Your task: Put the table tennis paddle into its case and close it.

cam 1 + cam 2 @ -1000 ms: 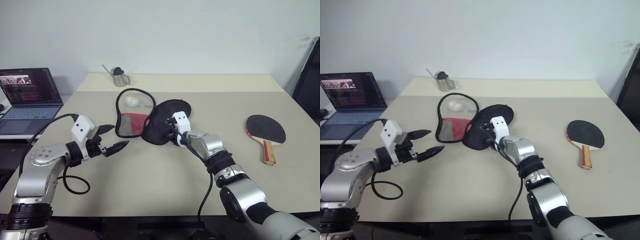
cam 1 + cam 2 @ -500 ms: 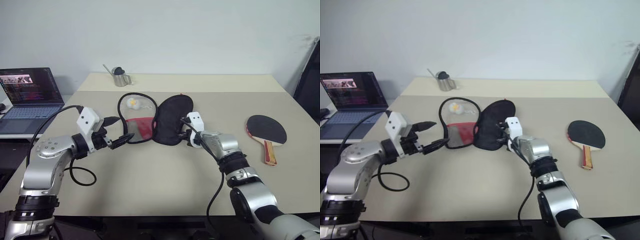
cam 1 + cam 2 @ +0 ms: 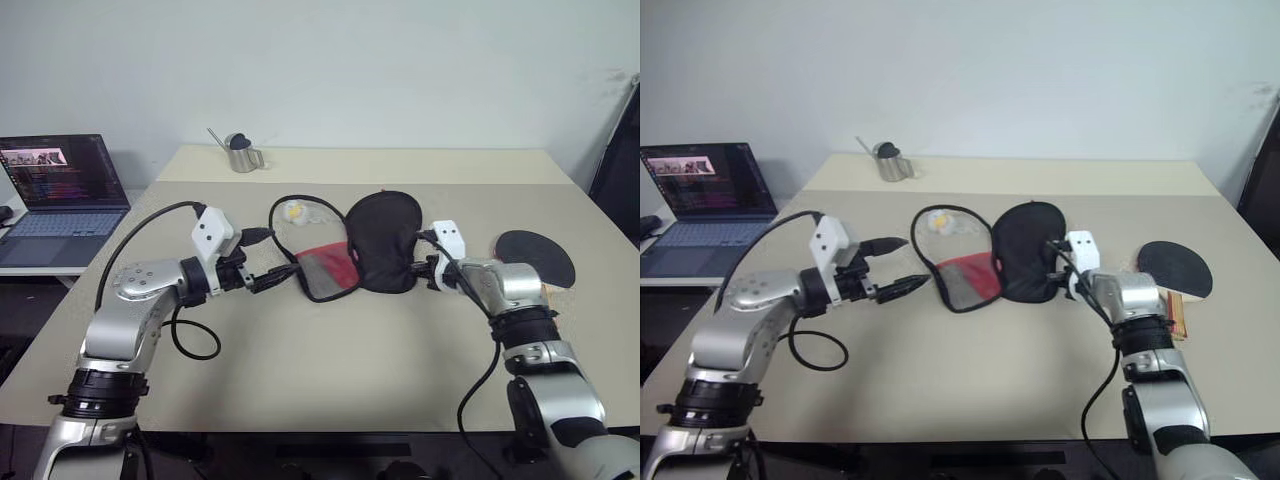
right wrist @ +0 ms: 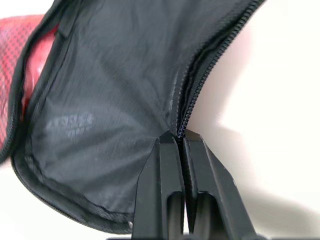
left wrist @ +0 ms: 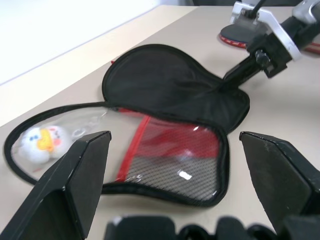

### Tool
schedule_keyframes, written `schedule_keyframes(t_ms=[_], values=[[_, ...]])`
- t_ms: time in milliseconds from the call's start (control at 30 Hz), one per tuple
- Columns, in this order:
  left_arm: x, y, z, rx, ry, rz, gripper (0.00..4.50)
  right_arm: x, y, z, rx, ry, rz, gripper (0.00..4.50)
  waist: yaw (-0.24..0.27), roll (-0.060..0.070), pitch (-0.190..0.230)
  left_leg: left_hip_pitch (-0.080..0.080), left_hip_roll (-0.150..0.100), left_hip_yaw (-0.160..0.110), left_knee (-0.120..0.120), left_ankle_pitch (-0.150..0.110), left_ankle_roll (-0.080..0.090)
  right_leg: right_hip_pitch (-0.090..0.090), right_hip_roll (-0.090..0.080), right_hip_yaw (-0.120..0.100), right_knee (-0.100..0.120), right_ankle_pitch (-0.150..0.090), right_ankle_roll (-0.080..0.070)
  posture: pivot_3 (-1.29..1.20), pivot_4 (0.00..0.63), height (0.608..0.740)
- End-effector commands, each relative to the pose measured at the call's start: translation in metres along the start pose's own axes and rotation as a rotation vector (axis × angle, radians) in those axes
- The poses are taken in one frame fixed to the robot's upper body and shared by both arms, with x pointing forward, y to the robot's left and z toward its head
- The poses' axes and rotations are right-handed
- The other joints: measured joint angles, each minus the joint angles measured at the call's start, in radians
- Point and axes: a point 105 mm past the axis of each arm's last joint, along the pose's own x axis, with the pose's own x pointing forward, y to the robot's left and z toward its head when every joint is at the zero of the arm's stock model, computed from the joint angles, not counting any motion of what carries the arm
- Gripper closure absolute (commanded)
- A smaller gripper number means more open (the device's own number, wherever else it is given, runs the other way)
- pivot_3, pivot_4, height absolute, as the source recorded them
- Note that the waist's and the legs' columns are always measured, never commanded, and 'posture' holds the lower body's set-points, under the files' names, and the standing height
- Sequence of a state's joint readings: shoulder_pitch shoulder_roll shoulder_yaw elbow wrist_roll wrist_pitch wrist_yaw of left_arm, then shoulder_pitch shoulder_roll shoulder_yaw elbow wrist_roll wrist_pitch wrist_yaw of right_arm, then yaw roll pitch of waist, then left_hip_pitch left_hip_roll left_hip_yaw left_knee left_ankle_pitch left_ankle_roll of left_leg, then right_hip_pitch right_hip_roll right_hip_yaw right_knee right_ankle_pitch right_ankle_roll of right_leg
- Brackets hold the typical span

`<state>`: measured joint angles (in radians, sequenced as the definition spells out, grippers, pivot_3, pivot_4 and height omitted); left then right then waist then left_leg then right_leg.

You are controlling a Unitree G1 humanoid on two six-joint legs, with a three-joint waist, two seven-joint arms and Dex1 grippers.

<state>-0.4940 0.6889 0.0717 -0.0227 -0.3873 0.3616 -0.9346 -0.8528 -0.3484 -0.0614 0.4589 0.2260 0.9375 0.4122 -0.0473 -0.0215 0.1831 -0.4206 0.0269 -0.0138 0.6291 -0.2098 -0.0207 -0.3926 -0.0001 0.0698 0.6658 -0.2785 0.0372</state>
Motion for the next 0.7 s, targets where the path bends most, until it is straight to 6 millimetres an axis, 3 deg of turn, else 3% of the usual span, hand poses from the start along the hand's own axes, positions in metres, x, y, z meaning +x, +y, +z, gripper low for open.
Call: schedule_keyframes(t_ms=[33, 267, 500, 700], values=[[0.008, 0.001, 0.015, 0.046, -0.048, -0.017, 0.00, -0.017, -0.019, 0.011, 0.037, -0.051, -0.048, 4.44, 0.001, 0.000, 0.000, 0.000, 0.000, 0.000, 0.000, 0.000, 0.000, 0.000, 0.000, 0.000, 0.000, 0.000, 0.000, 0.00, 0.150, 0.740], [0.024, -0.003, 0.019, 0.051, -0.075, -0.064, 0.00, -0.035, -0.035, 0.008, 0.078, -0.063, -0.102, 4.44, 0.000, 0.000, 0.000, 0.000, 0.000, 0.001, 0.000, 0.000, 0.000, 0.000, 0.000, 0.000, 0.000, 0.000, 0.000, 0.00, 0.150, 0.740], [0.030, -0.005, 0.019, 0.051, -0.083, -0.086, 0.00, -0.043, -0.032, -0.007, 0.101, -0.033, -0.112, 4.44, 0.000, 0.000, 0.000, -0.001, 0.000, 0.001, 0.000, 0.000, 0.000, 0.000, 0.000, 0.000, 0.000, 0.000, 0.000, 0.00, 0.150, 0.740], [0.031, -0.005, 0.018, 0.052, -0.085, -0.091, 0.00, -0.038, -0.024, -0.009, 0.068, -0.028, -0.083, 4.44, 0.000, 0.000, 0.000, -0.001, 0.000, 0.001, 0.000, 0.000, 0.000, -0.001, 0.001, 0.000, 0.000, 0.000, 0.000, 0.00, 0.150, 0.740]])
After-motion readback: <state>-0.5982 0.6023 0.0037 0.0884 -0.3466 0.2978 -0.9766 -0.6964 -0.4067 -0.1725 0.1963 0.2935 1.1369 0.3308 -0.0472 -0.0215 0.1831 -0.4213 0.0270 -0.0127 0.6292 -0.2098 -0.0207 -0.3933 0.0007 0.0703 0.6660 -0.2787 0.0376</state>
